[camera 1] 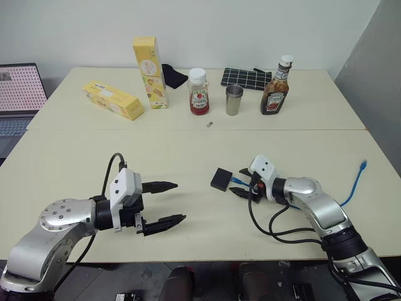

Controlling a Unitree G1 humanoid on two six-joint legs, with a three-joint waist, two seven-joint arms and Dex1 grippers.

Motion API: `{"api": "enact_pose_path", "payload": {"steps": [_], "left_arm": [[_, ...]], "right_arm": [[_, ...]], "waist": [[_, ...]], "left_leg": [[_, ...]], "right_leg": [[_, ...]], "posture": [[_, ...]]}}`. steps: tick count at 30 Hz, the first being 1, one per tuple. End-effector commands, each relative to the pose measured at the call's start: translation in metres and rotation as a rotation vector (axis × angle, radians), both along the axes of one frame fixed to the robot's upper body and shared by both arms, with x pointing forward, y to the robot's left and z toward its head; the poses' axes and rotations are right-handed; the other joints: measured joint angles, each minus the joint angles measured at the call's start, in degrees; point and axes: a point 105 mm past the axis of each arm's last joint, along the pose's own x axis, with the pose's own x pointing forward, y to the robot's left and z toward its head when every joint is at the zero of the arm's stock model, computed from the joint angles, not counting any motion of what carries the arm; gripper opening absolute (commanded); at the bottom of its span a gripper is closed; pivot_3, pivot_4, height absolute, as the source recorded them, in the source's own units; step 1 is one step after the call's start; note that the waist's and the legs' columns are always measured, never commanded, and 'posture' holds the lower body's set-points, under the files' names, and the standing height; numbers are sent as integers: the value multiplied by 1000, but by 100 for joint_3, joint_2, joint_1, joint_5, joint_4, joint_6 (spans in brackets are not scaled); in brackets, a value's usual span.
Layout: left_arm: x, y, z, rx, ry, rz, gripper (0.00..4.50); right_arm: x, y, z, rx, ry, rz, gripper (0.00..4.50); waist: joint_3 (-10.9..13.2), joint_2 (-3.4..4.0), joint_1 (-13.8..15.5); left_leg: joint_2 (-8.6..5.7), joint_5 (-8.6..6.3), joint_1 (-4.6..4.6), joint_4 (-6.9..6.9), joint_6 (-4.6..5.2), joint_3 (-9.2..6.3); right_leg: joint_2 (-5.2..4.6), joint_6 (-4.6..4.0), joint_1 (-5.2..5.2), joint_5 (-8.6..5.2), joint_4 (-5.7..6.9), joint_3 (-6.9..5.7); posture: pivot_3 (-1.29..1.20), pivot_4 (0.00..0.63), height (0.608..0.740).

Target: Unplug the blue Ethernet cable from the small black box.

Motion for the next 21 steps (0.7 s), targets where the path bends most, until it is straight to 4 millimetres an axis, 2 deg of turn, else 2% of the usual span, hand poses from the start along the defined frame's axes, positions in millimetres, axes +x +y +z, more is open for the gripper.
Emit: {"api": "enact_pose_path", "payload": {"steps": [1,4,7,8,12,15,19,21], "left_arm": [[-2,-1,-1,3,-20,-16,4500],[-1,0,-3,5,-23,-13,4500],[0,3,-5,9,-24,-11,4500],[1,4,-6,10,-23,-7,4500],[9,11,-7,-3,-34,48,4500],[25,23,-9,-65,-19,150,4500],[33,20,8,-262,75,201,4500],[33,16,15,-324,122,187,4500]], "right_arm": [[0,1,4,-36,-26,44,2764],[-1,-2,5,-73,-41,64,2089],[1,-4,8,-123,-90,88,1115],[2,-4,10,-142,-120,96,1008],[3,2,22,-130,-174,133,122],[2,11,40,-140,-275,211,126],[-7,34,76,-107,-509,357,125],[-12,43,85,-116,-605,424,125]], "waist": [[0,0,0],[0,0,1],[0,0,5],[0,0,4],[1,1,1],[4,6,2],[4,5,-3],[4,5,-5]], "left_leg": [[0,0,0,0,0,0],[0,0,0,0,0,0],[0,0,0,0,0,0],[-1,0,0,0,0,0],[-1,0,0,0,0,1],[0,0,-1,0,0,-1],[2,0,-3,1,0,-3],[7,0,-8,1,0,-9]], "right_leg": [[0,0,0,0,0,0],[0,0,0,0,0,-1],[-1,0,0,0,0,-1],[-1,0,0,0,0,-1],[-1,0,0,0,0,-2],[0,0,0,0,0,-2],[1,0,-5,0,2,-3],[-1,0,-8,0,2,-7]], "posture": [[0,150,740],[0,150,740],[0,150,740],[0,150,740],[0,150,740],[0,150,740],[0,150,740],[0,150,740]]}}
